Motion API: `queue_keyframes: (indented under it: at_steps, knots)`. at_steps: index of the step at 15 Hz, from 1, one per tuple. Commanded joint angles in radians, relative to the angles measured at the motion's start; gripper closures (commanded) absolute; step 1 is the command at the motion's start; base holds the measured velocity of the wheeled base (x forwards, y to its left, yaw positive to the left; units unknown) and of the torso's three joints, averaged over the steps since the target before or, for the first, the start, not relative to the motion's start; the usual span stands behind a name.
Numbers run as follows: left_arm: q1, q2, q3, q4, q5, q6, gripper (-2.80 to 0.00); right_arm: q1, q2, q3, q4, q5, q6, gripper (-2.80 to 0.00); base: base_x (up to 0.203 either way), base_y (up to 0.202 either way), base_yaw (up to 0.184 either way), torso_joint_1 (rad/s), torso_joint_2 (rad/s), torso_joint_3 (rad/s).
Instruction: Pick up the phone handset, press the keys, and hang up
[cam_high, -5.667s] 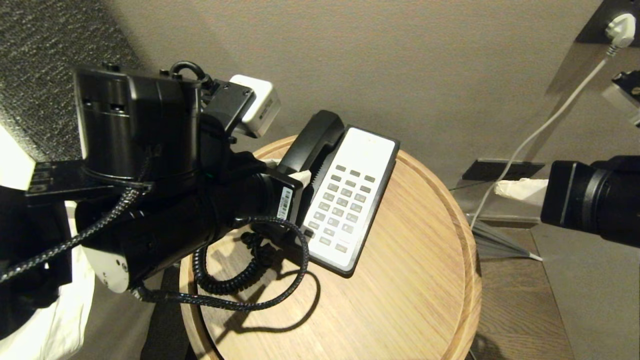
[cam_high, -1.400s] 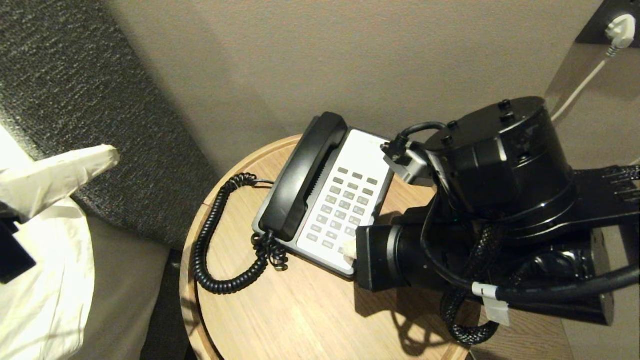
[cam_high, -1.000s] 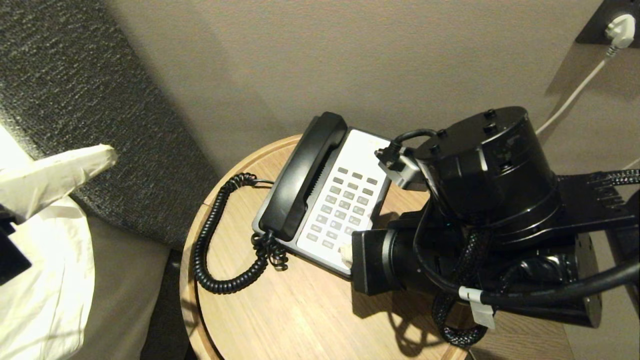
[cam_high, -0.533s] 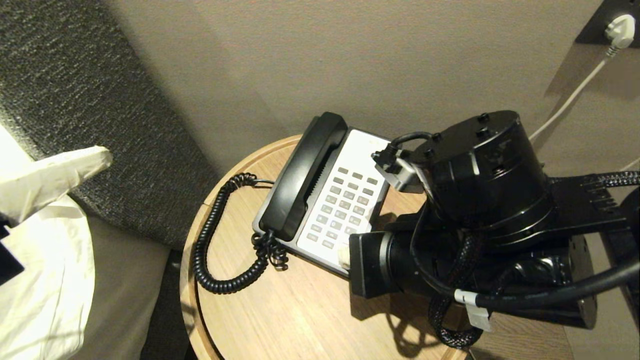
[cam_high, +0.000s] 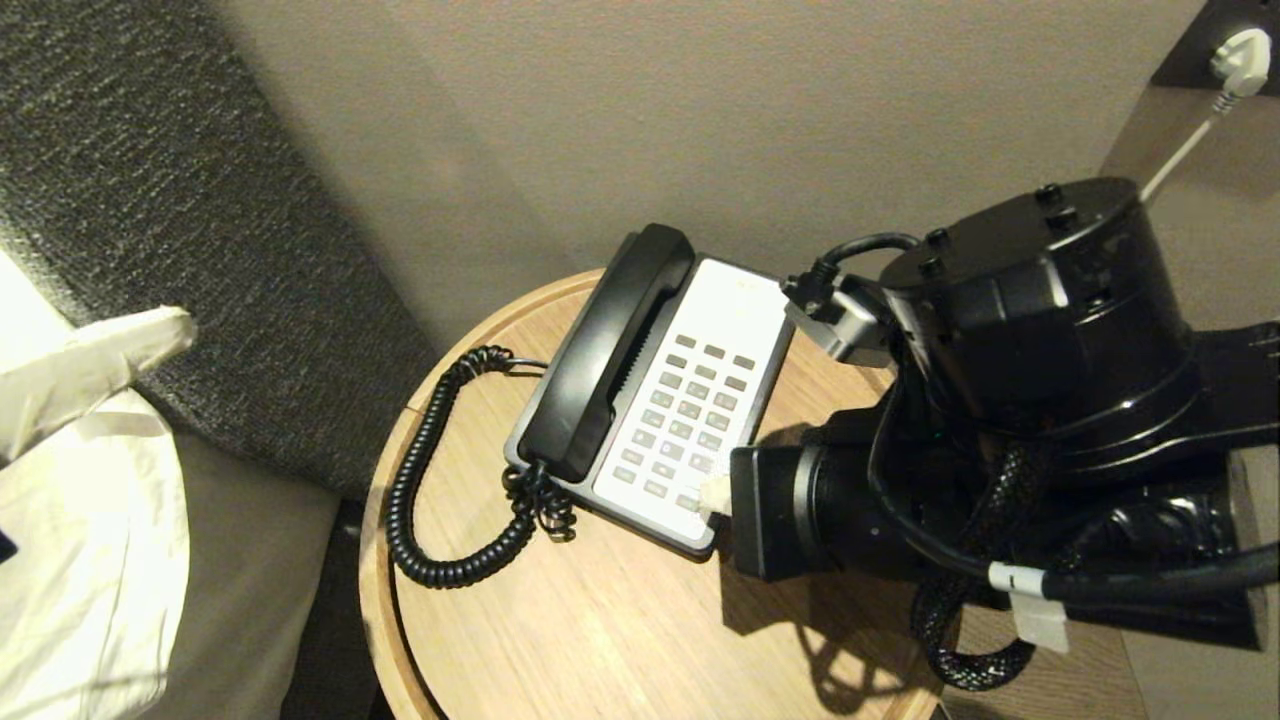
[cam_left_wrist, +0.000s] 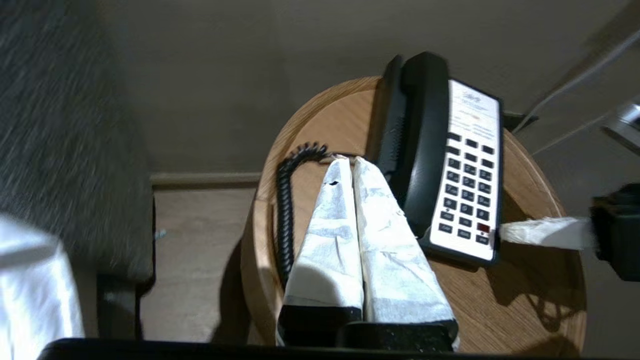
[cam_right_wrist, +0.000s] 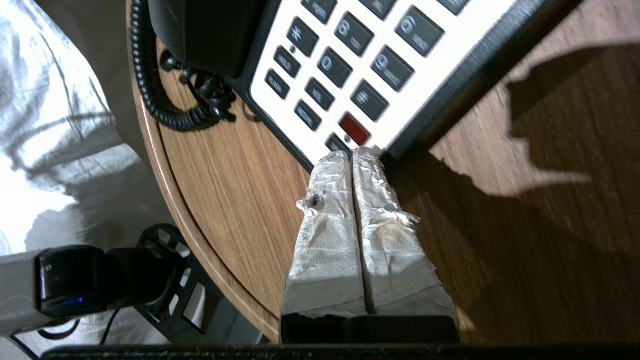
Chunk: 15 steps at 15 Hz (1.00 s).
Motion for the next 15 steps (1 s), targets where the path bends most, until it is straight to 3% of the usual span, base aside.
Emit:
queue_keyframes:
  at_steps: [1,3,5,9,13,15]
  knots:
    - [0.04,-0.07,0.014,0.066,0.025,-0.099,0.0,0.0,-0.031,0.0,0.018,-0.004,0.002,0.0,0.0,0.0,0.0,0.0,0.0,0.0]
    - [0.127,-0.156,0.026,0.175,0.059,-0.202,0.0,0.0,-0.039,0.001,0.02,-0.005,0.003,0.0,0.0,0.0,0.0,0.0,0.0,0.0]
    - [0.234,-0.245,0.07,0.242,0.076,-0.255,0.0,0.002,-0.047,0.002,0.021,-0.029,0.002,0.0,0.0,0.0,0.0,0.0,0.0,0.0]
    - [0.552,-0.376,0.179,0.287,0.115,-0.276,0.0,0.002,-0.08,0.005,0.039,-0.045,0.003,0.0,0.0,0.0,0.0,0.0,0.0,0.0]
    - [0.697,-0.598,0.361,0.408,0.112,-0.288,0.0,0.0,-0.088,0.004,0.039,-0.059,0.003,0.0,0.0,0.0,0.0,0.0,0.0,0.0]
    - [0.732,-0.689,0.42,0.438,0.057,-0.279,0.0,0.0,-0.091,0.004,0.035,-0.059,0.003,0.0,0.0,0.0,0.0,0.0,0.0,0.0]
